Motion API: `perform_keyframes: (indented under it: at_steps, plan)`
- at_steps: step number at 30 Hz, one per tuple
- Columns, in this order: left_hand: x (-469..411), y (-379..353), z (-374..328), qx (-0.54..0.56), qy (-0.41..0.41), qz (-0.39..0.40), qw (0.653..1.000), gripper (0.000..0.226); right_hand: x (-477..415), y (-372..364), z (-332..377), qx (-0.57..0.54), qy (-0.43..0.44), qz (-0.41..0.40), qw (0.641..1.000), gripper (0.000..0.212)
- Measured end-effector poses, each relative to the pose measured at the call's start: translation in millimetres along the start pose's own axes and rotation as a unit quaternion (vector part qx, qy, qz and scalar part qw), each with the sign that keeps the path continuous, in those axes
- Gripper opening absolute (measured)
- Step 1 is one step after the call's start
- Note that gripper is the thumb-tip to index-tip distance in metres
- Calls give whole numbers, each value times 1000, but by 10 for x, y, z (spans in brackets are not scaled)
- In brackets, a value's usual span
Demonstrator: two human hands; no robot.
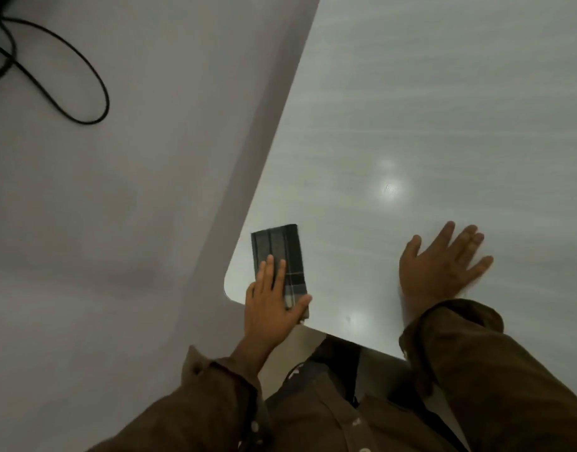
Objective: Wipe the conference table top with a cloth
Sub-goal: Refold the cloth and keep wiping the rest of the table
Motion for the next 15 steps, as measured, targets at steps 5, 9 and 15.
perform_keyframes:
  at_steps: [5,9,15]
  plan:
    - [-645,201,-94,56,140,-10,989,96,-142,70,-132,-28,103,36,994,66]
    - [-433,83,-181,70,121,-38,989,91,-510,280,-513,-32,133,39,990,62]
    - [-138,-37,134,65,127,-24,989,93,-922,294,-706,-11,127,13,992,69]
Point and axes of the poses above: each hand's wrist, its own x-axis away from the middle knuckle, its own y-axis out of the back of the hand, z = x × y, the point moved 8 cm from there along -x, towards the middle knuckle, and after that the axes turned 15 degrees about y, right-handed, at the moved point
